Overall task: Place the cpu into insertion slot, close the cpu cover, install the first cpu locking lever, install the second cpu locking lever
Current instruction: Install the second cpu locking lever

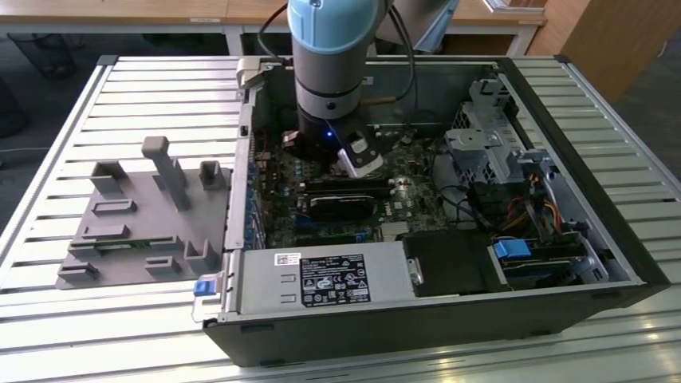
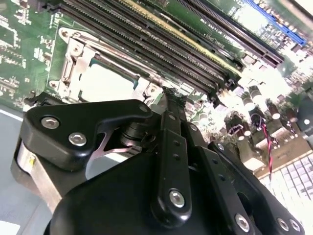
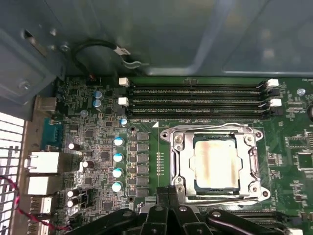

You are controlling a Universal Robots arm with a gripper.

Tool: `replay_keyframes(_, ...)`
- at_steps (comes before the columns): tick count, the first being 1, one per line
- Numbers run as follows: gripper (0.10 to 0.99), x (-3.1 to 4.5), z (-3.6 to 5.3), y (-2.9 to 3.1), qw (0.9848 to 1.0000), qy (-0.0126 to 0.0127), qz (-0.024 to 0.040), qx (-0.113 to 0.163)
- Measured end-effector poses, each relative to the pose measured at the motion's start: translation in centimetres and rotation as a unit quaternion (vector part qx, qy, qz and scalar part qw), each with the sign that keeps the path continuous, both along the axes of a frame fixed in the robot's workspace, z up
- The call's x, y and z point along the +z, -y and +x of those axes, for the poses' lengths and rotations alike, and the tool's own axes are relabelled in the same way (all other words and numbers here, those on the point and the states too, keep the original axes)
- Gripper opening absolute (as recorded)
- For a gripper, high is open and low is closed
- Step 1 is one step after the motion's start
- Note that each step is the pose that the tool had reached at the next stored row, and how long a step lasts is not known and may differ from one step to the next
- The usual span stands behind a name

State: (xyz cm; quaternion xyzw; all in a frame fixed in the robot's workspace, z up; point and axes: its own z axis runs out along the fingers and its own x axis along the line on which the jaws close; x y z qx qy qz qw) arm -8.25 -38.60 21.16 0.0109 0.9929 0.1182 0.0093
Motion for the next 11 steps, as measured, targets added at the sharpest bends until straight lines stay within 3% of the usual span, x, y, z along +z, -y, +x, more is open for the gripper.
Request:
replay_keyframes(7,0.106,1.06,0.00,0.00,1.0000,0.0000,0.0000,0.000)
replay_keyframes(11,0.106,1.10,0.00,0.00,1.0000,0.0001,0.0002,0.000)
